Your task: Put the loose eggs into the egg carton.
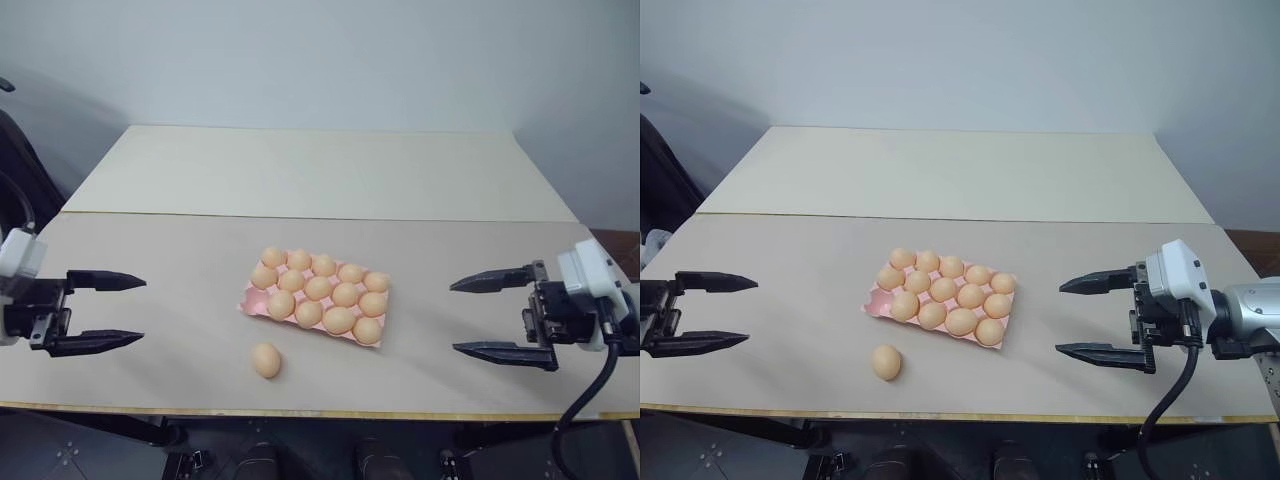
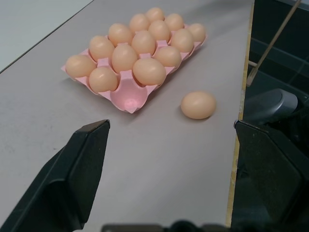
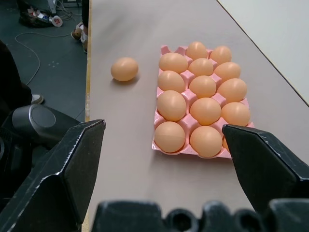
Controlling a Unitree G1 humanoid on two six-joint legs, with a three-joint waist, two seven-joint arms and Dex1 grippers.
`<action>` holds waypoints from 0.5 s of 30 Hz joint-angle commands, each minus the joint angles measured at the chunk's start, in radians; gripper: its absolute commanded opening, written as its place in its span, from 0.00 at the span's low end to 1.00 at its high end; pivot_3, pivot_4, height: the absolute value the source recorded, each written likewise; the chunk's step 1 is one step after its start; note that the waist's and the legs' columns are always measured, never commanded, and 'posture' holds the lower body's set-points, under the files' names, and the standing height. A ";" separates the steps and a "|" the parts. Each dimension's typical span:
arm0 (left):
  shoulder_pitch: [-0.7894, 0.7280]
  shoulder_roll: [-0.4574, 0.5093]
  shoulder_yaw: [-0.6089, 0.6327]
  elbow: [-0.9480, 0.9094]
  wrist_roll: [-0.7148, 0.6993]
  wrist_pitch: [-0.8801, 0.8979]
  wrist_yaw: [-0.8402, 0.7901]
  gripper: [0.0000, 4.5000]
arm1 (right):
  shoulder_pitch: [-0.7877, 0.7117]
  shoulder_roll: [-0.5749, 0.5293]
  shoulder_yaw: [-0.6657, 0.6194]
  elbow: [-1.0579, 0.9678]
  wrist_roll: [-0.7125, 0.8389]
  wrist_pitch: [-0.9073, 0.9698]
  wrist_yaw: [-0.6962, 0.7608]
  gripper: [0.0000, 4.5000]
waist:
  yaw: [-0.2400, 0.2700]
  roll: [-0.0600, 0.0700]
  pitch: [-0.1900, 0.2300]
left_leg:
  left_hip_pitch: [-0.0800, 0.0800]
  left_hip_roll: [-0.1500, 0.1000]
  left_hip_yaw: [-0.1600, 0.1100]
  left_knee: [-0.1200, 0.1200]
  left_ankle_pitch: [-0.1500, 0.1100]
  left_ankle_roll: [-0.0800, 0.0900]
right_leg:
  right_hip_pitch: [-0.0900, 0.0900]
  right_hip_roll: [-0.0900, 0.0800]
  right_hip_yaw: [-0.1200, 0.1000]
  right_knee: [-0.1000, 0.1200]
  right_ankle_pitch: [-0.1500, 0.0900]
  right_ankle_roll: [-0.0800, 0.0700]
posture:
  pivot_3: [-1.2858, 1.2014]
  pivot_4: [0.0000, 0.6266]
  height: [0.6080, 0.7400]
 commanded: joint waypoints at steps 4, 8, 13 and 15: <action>-0.101 -0.027 -0.088 -0.093 -0.003 0.019 -0.004 0.99 | -0.022 -0.011 -0.016 -0.024 0.021 0.008 -0.010 1.00 | 0.007 0.000 0.000 | 0.000 0.000 0.000 0.000 0.000 0.000 | 0.000 0.000 0.000 0.000 0.000 0.000 | 0.52 0.24 1.00; -0.227 -0.105 -0.300 -0.152 0.064 -0.038 -0.004 0.99 | -0.029 -0.005 -0.004 -0.041 0.026 0.012 -0.023 1.00 | 0.016 0.000 0.000 | 0.000 -0.001 0.000 0.000 0.000 0.000 | 0.001 0.000 0.000 0.000 0.001 -0.001 | 0.52 0.24 1.00; -0.356 -0.209 -0.524 -0.113 0.209 -0.191 -0.004 0.99 | -0.034 -0.007 -0.005 -0.057 0.036 0.021 -0.037 1.00 | 0.016 0.000 0.000 | -0.001 -0.001 0.000 0.000 0.000 0.000 | 0.000 0.000 0.001 -0.001 0.004 -0.007 | 0.52 0.24 1.00; -0.411 -0.245 -0.616 -0.073 0.245 -0.287 -0.004 0.99 | -0.030 -0.008 -0.013 -0.065 0.044 0.026 -0.041 1.00 | 0.017 0.000 0.000 | -0.001 -0.001 0.000 0.000 0.000 0.000 | 0.000 0.000 0.001 0.000 0.004 -0.007 | 0.52 0.24 1.00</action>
